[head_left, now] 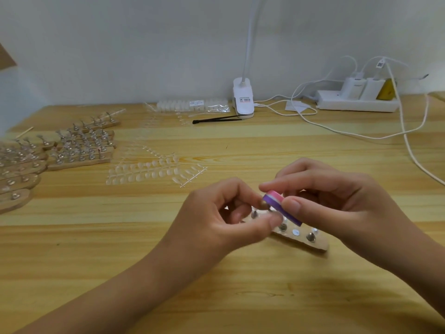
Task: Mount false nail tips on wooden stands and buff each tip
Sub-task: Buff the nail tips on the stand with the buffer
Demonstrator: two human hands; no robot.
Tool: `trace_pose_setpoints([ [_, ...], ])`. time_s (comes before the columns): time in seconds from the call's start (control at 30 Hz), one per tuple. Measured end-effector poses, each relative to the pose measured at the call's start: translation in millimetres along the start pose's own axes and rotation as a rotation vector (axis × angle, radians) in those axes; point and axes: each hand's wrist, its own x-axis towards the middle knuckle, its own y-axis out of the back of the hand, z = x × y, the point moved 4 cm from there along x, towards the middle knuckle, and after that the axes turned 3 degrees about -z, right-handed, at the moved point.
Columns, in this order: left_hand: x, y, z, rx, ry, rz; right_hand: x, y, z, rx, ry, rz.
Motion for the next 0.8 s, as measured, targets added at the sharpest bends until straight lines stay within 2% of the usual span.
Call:
trace_pose_setpoints([
  [0.33,1,-2,0,0.0,-0.007,-0.046,-1,-2,2,0.003,-0.009,-0.034],
  [0.5,5,5,0,-0.104,0.016,0.055,-1,-1,3,0.086,-0.017,0.009],
  [0.67,6,2,0,-0.18,0.063,0.056,-1,-1,5,0.241,0.004,0.085],
  [0.8,8,8,2,-0.238,0.104,0.106,-2,-3,8,0.157,-0.066,0.053],
])
